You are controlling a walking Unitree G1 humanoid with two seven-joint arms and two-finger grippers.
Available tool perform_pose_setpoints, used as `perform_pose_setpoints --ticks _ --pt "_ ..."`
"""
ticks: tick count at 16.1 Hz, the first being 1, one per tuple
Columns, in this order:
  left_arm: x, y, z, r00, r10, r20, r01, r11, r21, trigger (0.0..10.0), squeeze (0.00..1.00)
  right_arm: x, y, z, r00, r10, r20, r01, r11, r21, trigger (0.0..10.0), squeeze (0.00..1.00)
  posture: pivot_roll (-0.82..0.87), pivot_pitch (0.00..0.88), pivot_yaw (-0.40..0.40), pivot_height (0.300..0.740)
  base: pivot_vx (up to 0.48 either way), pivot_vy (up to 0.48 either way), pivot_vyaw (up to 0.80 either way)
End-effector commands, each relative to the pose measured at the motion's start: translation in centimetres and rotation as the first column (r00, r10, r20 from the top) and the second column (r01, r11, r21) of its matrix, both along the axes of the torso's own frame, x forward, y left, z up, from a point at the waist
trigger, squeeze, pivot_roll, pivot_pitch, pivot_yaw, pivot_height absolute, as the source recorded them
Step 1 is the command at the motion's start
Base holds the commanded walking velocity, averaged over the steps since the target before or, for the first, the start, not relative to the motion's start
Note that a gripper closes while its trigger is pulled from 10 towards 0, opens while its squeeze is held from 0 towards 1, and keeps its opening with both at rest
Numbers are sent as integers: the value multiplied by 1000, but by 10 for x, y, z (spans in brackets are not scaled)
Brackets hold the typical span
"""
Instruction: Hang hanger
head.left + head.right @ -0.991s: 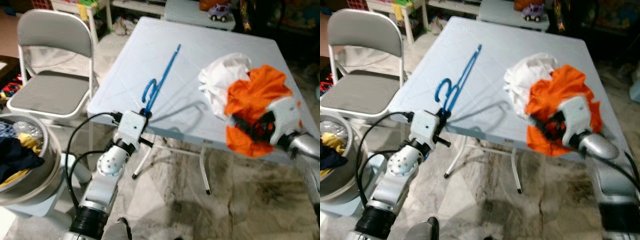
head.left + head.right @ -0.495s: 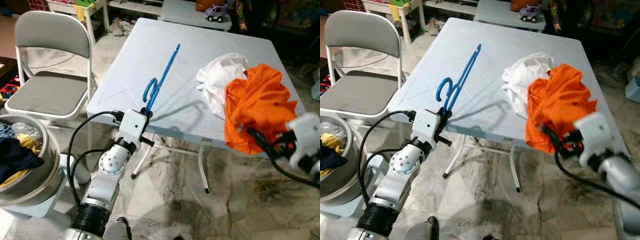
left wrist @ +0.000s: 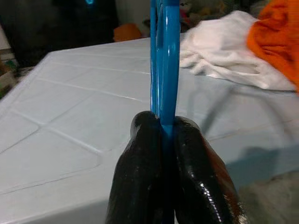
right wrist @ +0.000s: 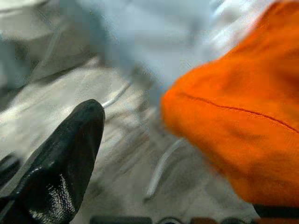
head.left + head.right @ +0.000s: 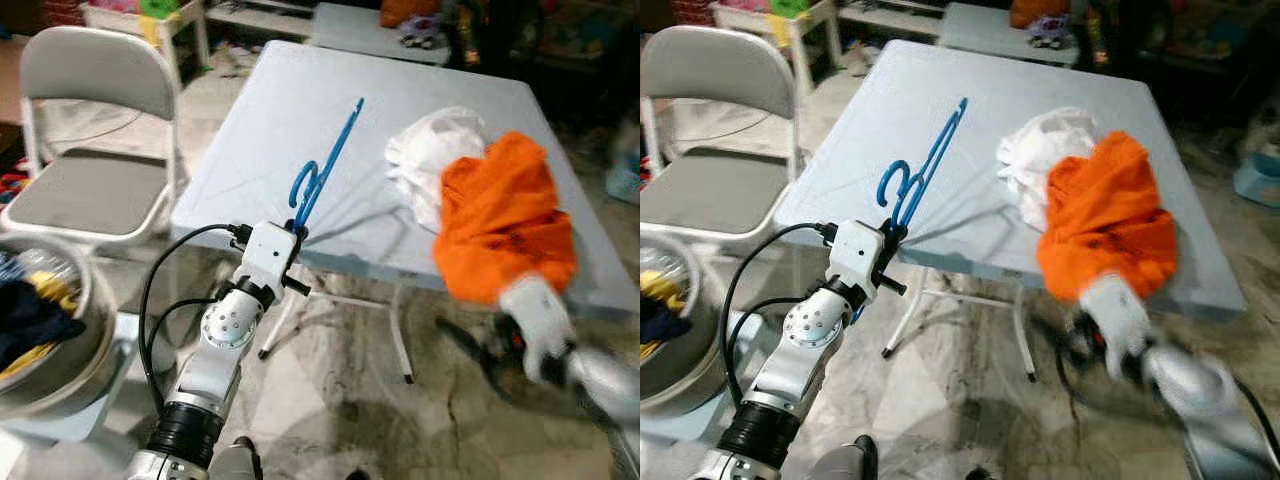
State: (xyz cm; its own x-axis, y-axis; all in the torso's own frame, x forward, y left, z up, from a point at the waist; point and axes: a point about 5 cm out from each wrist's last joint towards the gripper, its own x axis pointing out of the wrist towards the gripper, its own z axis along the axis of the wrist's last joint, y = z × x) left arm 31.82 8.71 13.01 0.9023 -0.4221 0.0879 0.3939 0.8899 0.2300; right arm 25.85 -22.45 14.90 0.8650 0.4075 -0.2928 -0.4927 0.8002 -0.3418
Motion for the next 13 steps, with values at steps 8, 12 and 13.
perform_pose_setpoints --ticks 8,12,13 --pt "0 2 -3 1000 22 -12 -22 1000 0 10000 0 40 -7 27 916 -291 276 254 953 163 10000 0 216 116 -114 740 0 0 0" --pt "3 2 3 1000 3 -3 -3 998 -55 10000 0 35 -7 23 913 -291 287 247 952 181 10000 0 209 113 -104 740 0 0 0" --pt "3 2 4 1000 3 -1 -3 999 -53 10000 0 35 -8 23 912 -298 283 253 950 185 10000 0 208 112 -101 740 0 0 0"
